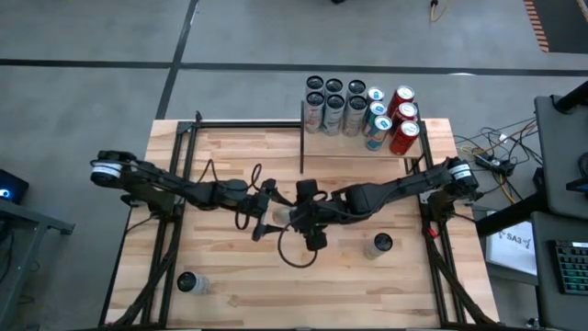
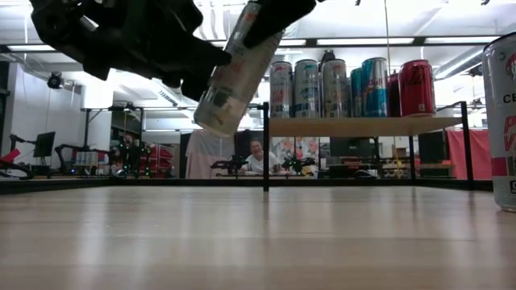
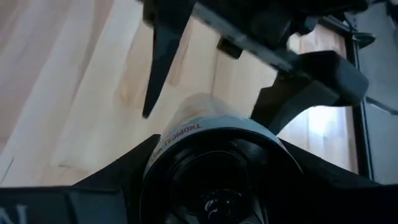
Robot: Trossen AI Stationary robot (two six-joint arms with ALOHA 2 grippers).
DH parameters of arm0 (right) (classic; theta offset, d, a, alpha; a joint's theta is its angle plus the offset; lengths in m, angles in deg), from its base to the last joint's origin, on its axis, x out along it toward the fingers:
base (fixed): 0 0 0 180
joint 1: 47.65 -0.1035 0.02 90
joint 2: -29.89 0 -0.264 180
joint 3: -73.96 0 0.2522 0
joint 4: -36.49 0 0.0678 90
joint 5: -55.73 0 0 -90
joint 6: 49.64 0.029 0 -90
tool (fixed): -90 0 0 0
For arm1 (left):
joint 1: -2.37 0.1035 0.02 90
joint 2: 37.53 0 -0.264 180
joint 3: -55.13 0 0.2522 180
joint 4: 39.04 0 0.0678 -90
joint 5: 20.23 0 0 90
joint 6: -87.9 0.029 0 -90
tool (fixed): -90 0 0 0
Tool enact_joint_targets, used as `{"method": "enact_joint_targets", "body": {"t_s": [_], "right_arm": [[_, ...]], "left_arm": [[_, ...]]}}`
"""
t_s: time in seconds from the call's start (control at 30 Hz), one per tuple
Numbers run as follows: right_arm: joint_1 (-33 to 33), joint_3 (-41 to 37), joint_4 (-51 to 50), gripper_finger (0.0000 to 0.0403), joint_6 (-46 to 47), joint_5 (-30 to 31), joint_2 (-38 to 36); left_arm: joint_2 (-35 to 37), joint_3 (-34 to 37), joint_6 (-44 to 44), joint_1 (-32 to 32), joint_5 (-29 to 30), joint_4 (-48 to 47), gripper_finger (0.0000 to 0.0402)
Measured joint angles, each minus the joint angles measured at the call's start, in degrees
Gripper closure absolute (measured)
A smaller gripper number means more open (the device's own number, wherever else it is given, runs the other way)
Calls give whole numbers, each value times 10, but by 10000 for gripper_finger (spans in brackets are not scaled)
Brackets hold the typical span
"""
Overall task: Place canned beverage on shelf
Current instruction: Put the white yellow soda can on the shelf aligned with the other white yellow soda cans
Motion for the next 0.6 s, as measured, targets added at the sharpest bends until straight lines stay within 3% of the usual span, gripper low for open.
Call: {"method": "enact_joint_targets", "body": {"t_s": [0.3, 0.4, 0.53, 0.6], "right_arm": [[5, 0, 21, 163, -21, -1, -1], [5, 0, 22, 163, -26, -1, -1], [5, 0, 23, 163, -22, -4, -1], [5, 0, 24, 160, -14, -6, -1]], "left_arm": [[-11, 0, -5, 1, 6, 2, 52], [-11, 0, -13, 0, 19, 4, 83], [-11, 0, -10, 0, 30, 8, 161], [-11, 1, -18, -1, 30, 12, 169]]}}
